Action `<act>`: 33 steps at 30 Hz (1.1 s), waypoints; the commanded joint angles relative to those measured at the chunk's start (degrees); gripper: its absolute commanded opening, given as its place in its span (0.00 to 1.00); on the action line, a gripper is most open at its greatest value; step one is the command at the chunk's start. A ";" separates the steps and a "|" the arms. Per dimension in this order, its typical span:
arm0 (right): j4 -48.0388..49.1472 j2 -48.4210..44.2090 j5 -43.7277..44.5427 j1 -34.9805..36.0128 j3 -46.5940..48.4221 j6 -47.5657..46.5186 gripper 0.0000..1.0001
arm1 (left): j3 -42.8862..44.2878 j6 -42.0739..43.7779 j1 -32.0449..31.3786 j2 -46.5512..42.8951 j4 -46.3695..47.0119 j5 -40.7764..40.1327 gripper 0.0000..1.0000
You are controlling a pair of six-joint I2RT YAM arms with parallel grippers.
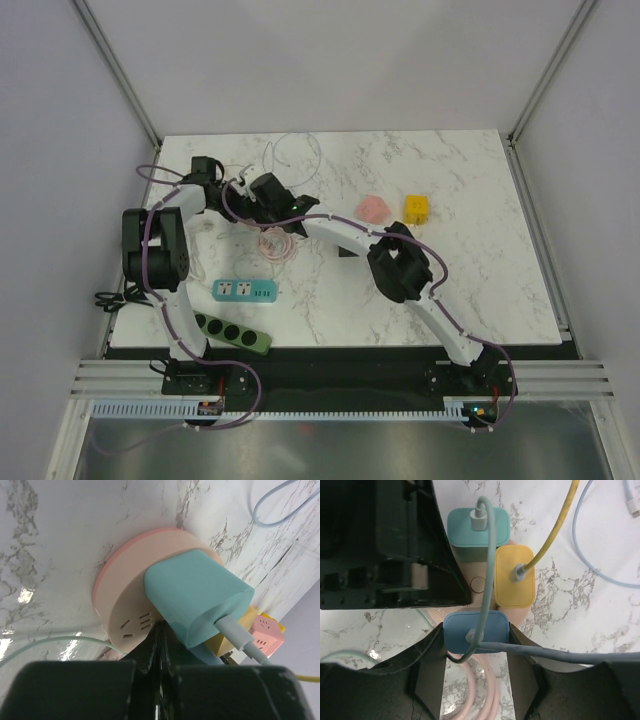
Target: Pull the plug off the socket
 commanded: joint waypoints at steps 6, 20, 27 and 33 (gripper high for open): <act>3.23 -9.14 -5.01 0.69 5.42 1.11 0.00 | -1.08 1.67 -0.31 2.70 -4.02 -5.80 0.02; 4.91 -10.73 -12.02 -1.61 3.84 13.28 0.00 | -0.90 1.85 -0.31 2.70 -4.20 -5.54 0.02; 3.24 -14.32 -13.05 -1.96 -1.26 10.29 0.00 | 0.06 3.87 -0.31 0.24 -3.50 -5.18 0.02; 2.36 -21.61 -19.11 -5.46 -9.86 10.81 0.00 | -0.99 4.92 -0.31 -3.18 -2.44 -5.54 0.02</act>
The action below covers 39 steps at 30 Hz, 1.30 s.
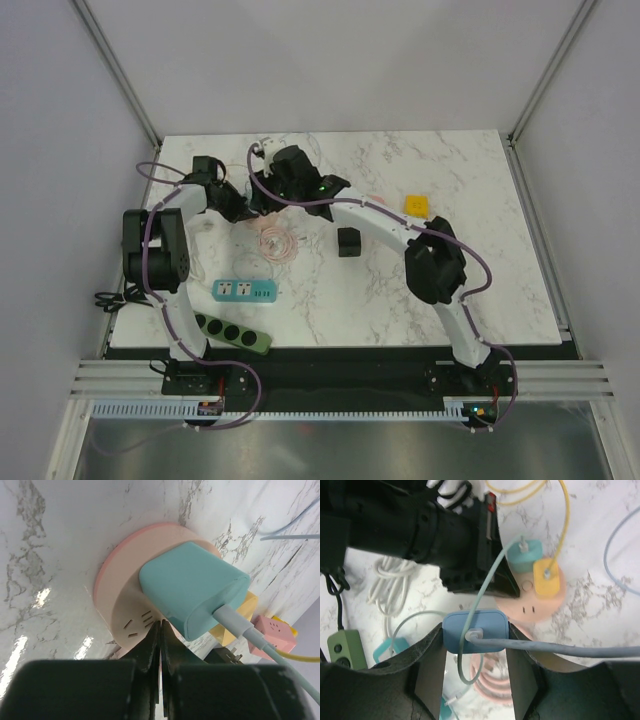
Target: Pull the plug off the socket
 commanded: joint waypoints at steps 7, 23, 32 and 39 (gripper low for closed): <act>-0.36 -16.94 -16.69 -10.41 -16.05 -1.78 0.00 | -1.39 3.22 -0.18 -3.17 -1.46 -2.62 0.02; -13.18 -22.49 -5.83 -16.21 -24.77 -8.55 0.02 | -2.09 3.74 0.52 -4.23 -0.93 -2.01 0.02; -21.37 -19.25 14.23 -16.39 -24.59 -11.72 0.06 | -2.26 3.22 0.52 -3.70 -0.40 -0.95 0.02; -21.10 -13.71 13.01 -16.30 -21.00 -11.37 0.14 | -2.62 3.22 0.52 -3.79 -0.14 -0.95 0.02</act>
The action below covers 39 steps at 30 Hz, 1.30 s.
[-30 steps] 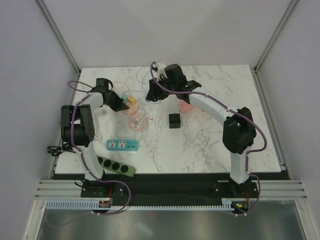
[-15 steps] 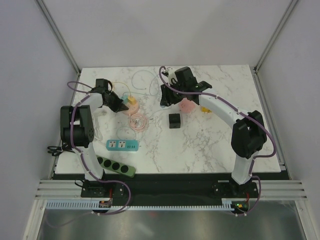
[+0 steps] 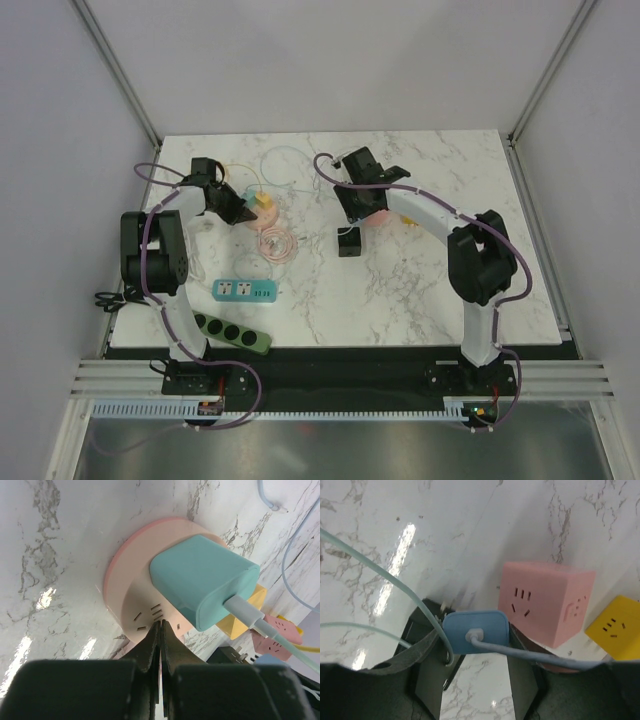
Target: Pull the plug off the socket
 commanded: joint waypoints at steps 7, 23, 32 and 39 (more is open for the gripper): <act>-1.21 6.99 1.09 -0.33 6.48 1.28 0.38 | -0.78 1.91 0.50 -2.43 0.15 0.38 0.02; -2.27 1.56 -2.25 -0.06 8.85 1.98 0.91 | -3.86 1.64 4.01 -9.37 3.05 1.79 0.08; 5.90 -3.29 -4.18 8.62 11.31 1.72 0.92 | -4.82 0.15 5.25 -9.02 4.45 4.25 0.08; 20.75 7.58 -6.20 11.89 13.66 4.18 0.80 | -4.91 0.50 5.51 -8.68 4.98 5.30 0.08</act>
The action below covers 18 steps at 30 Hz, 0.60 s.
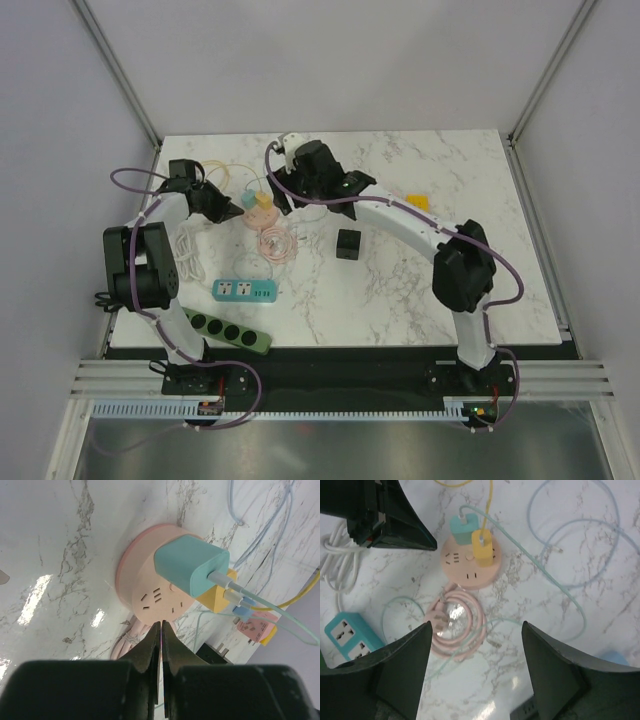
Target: Pull the plug off the socket
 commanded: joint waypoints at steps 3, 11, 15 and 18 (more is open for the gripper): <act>11.16 10.35 -0.96 1.03 4.75 1.53 0.75 | -0.06 0.52 0.29 -1.02 2.36 2.75 0.08; 15.14 17.04 1.94 1.91 8.96 -0.84 0.62 | -0.50 -0.18 0.29 -0.85 2.97 3.71 0.07; 15.40 21.43 0.71 1.91 12.22 -1.72 0.61 | -0.85 -0.45 0.29 -0.85 3.41 3.89 0.08; 16.37 23.46 -0.70 1.92 13.72 -1.72 0.61 | -0.94 -0.62 0.29 -0.76 3.68 4.24 0.08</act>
